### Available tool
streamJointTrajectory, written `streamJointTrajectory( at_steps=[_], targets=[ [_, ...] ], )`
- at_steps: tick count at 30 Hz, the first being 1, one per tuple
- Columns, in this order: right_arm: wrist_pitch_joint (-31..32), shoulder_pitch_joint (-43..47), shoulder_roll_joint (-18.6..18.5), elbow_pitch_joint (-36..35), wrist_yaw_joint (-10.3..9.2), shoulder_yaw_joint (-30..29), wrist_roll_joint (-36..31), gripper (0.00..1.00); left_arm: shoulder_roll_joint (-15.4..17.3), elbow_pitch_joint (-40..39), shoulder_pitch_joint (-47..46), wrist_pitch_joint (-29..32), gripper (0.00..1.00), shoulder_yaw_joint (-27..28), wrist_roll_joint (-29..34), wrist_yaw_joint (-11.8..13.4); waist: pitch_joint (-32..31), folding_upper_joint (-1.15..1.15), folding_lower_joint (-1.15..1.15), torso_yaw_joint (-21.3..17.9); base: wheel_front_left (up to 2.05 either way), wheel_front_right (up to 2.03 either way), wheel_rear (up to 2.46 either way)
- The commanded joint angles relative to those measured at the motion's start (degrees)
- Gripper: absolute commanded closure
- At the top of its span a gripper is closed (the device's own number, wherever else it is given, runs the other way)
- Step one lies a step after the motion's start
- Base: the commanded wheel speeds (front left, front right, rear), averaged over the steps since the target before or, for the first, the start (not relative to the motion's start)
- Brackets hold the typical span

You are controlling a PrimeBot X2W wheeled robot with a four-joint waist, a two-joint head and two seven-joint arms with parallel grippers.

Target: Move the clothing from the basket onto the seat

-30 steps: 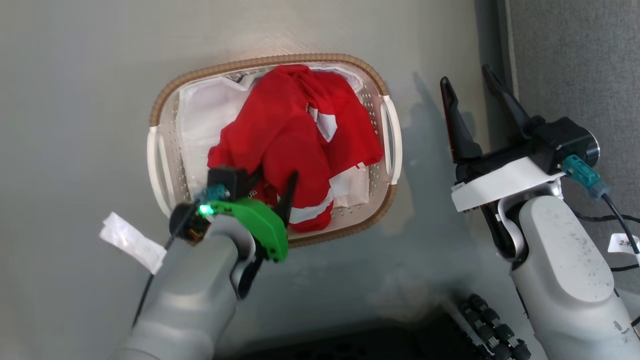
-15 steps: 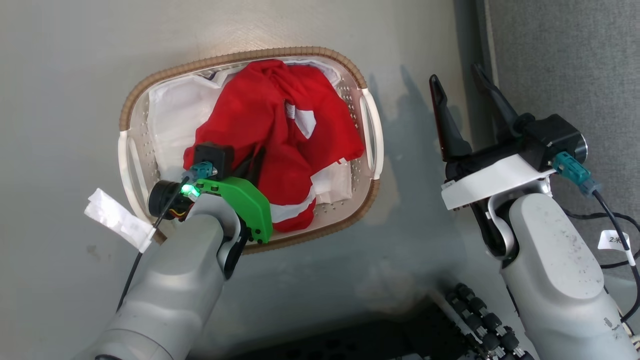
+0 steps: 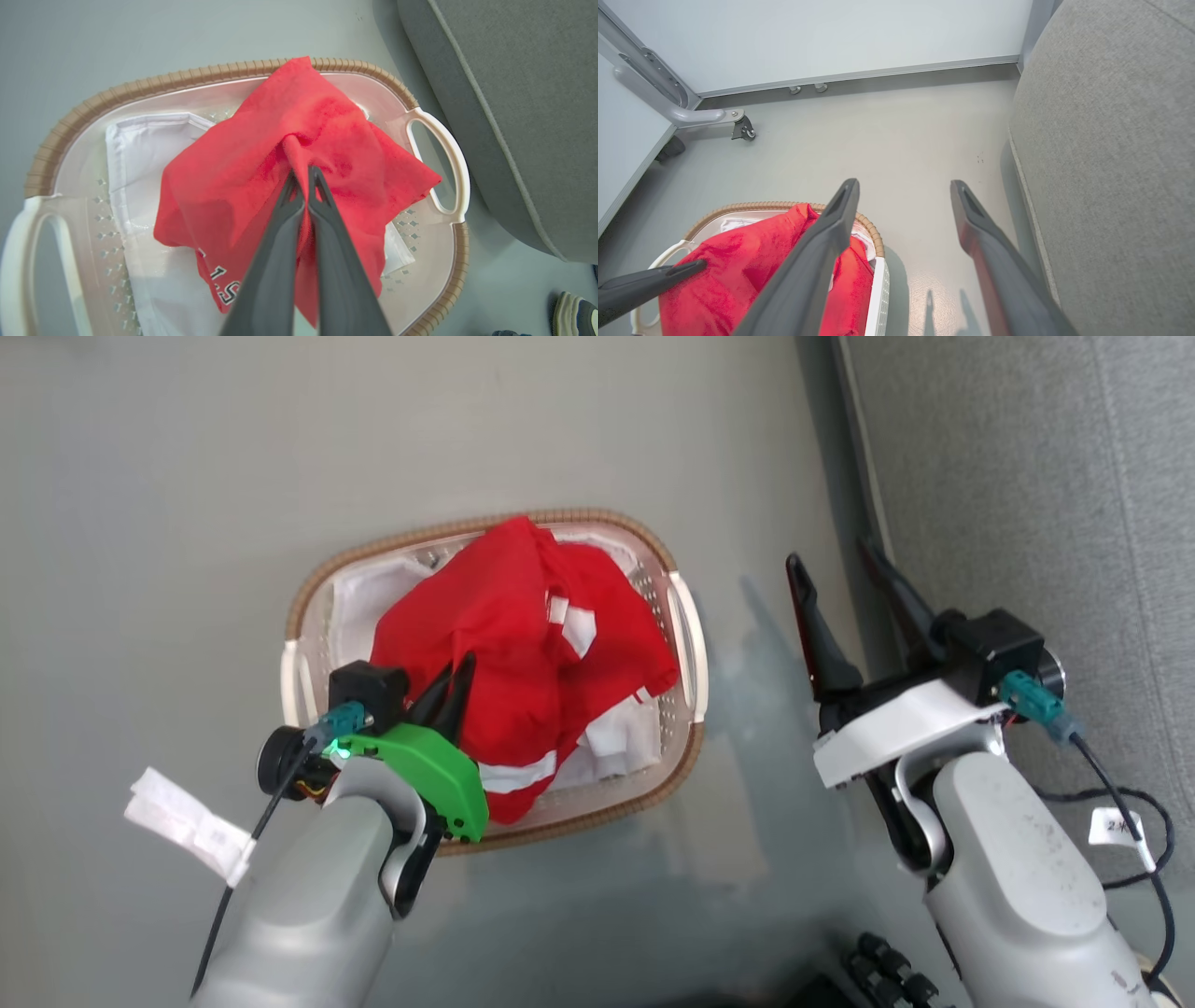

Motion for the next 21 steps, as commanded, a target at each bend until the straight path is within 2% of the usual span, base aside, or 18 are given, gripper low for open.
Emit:
streamJointTrajectory(
  at_steps=[1,11,21],
  targets=[
    [-0.27,1.51,0.06,0.46,-0.06,0.06,0.63,0.00,0.28,-1.29,2.21,-0.05,1.00,0.96,1.55,-0.11,-7.14,0.00,0.00,1.84,0.00,0.00,0.00],
    [-0.27,5.74,0.75,1.83,-0.06,1.00,1.77,0.00,2.06,-14.37,10.22,-0.05,1.00,8.70,11.43,-0.11,-16.14,0.00,0.00,4.16,0.00,0.00,0.00],
    [-0.27,11.19,0.80,3.63,-0.06,0.46,1.78,0.00,1.49,-24.71,14.42,-0.05,1.00,13.64,14.73,-0.11,-26.04,0.00,0.00,6.56,0.00,0.00,0.00]
  ],
)
